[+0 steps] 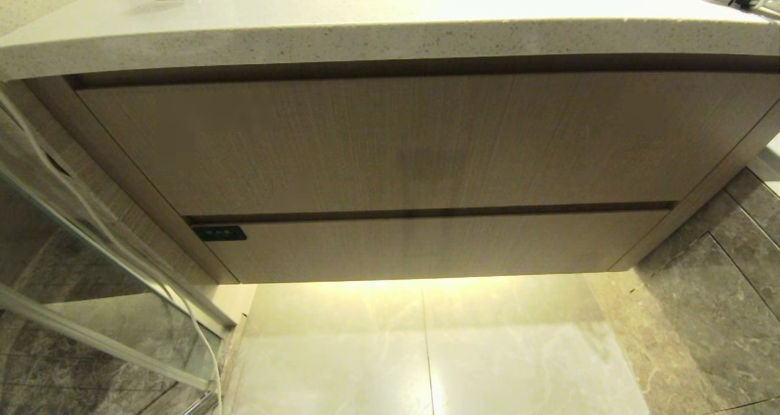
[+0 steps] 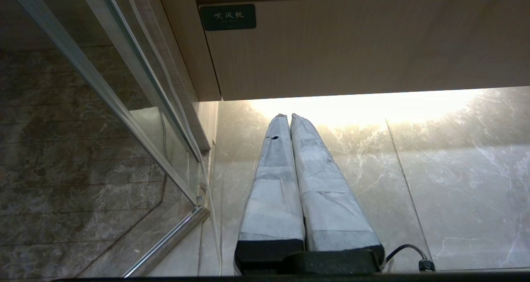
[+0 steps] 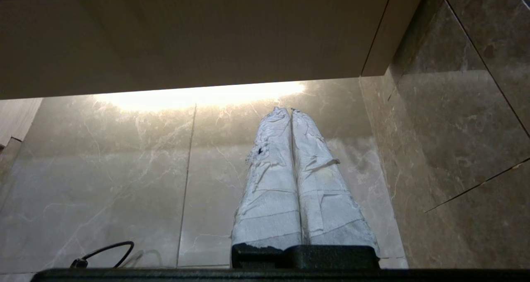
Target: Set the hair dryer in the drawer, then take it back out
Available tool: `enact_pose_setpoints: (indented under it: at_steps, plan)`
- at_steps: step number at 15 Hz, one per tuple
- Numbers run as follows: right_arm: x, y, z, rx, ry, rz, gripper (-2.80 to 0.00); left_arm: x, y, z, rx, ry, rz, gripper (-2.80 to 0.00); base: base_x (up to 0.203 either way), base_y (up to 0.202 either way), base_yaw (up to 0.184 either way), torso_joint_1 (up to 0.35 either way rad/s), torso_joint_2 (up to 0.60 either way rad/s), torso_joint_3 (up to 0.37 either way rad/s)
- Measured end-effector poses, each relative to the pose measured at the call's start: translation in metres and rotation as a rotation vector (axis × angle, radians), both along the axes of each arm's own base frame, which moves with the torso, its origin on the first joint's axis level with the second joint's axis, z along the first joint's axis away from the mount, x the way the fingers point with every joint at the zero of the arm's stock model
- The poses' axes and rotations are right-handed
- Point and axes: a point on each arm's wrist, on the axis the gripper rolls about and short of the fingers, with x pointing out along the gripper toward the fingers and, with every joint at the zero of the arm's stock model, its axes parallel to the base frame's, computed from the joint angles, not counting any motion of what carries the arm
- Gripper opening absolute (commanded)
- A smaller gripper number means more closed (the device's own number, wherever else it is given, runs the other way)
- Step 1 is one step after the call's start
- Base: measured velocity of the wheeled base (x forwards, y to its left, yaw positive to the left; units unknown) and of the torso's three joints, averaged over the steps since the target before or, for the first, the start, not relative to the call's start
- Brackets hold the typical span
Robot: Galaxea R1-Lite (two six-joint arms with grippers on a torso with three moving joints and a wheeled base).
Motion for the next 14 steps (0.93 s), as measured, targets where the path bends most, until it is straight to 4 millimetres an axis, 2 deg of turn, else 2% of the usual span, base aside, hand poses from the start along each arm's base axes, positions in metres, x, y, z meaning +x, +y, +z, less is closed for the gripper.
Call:
enact_pose_setpoints:
  at_steps: [14]
  plan:
    - [0.0,-0.0001,0.0,0.034,0.001,-0.004,-2.8,0.0,0.0,0.0,0.0,0.0,0.0,-2.8,0.0,0.0,0.0,0.0,0.0,0.0]
